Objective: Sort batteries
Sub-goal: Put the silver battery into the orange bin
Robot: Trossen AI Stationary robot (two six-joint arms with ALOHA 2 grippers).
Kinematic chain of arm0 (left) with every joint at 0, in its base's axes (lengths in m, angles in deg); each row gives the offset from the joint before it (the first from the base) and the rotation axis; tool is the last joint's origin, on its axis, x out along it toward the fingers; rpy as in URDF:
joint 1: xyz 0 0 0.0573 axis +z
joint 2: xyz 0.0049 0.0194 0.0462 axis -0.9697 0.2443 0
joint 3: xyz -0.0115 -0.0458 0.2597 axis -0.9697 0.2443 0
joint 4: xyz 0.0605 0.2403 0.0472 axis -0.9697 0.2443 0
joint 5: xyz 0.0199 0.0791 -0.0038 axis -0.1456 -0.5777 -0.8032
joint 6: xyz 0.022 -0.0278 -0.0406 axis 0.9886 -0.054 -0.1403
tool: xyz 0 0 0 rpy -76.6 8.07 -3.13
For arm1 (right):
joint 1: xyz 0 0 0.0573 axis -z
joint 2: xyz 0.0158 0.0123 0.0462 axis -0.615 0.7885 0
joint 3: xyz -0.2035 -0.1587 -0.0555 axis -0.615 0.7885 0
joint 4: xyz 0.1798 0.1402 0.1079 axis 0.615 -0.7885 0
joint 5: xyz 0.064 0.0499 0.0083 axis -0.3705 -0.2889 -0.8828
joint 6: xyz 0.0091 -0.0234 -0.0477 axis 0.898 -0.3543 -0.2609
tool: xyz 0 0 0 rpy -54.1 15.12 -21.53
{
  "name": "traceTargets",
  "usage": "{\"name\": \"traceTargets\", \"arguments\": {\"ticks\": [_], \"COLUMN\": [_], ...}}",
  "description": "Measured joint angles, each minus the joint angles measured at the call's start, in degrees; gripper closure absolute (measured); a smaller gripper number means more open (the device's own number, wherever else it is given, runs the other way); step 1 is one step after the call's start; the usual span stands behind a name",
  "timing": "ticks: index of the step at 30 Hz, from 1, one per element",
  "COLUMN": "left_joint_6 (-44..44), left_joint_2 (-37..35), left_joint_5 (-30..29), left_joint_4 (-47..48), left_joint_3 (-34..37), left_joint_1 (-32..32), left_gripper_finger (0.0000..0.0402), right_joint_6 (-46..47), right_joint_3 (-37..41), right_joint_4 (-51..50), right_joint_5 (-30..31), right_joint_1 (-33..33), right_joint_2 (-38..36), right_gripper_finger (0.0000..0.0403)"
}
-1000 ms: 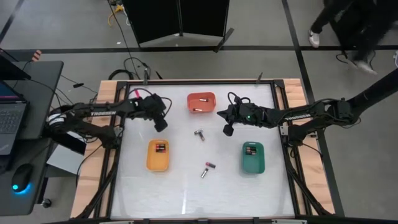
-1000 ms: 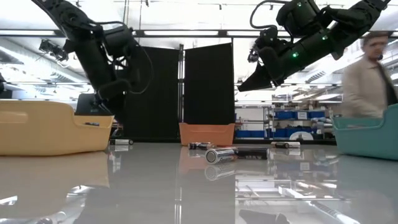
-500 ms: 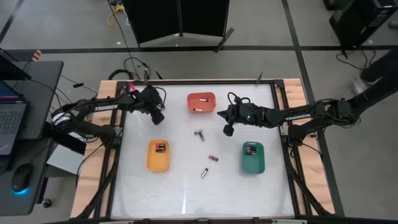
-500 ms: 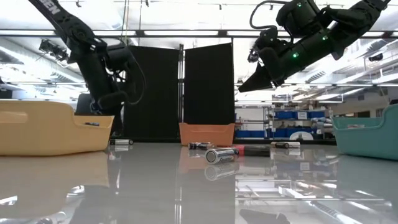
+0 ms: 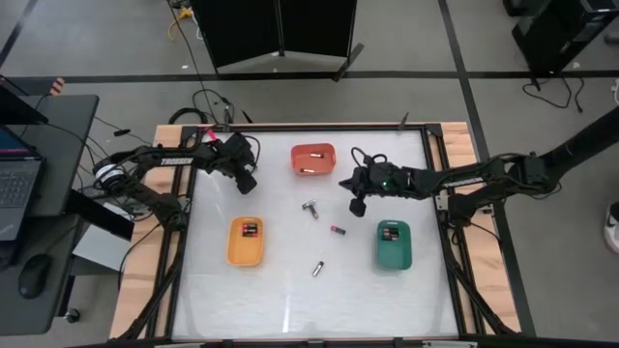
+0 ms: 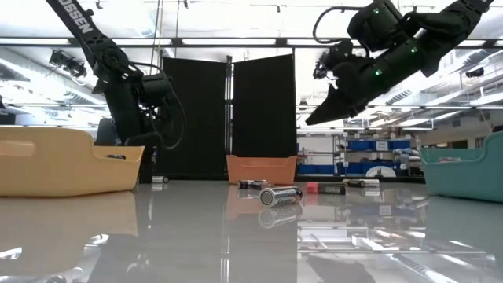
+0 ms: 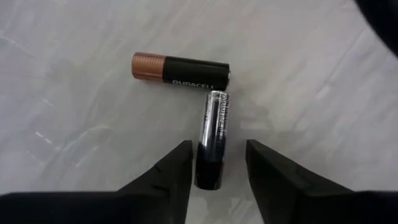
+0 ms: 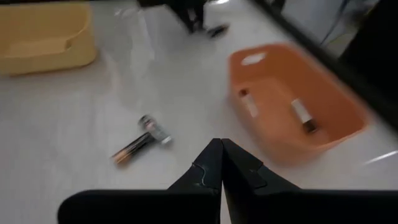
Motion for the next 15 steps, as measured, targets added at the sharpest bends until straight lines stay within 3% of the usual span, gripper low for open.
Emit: {"name": "traceTargets", "arguments": {"ticks": [8, 15], "left_joint_6": [-0.02, -0.02], "left_joint_2": [0.04, -0.93], "left_joint_5": [0.0, -0.75], "left_joint_4": [-0.13, 0.5], "left_joint_3": [0.07, -0.28], "left_joint_1": [0.0, -0.69], "left_gripper_finger": [0.0355, 0.0356], "right_joint_6": [6.51, 9.63], "right_joint_3": [0.0, 0.0], "right_joint_4": [-5.08, -8.5], "right_joint_5": [-0.52, 1.16], "right_joint_1": [-3.97, -4.72], "right_joint_2": [6.79, 9.41], "right_gripper_finger": [0.0389, 0.0389]}}
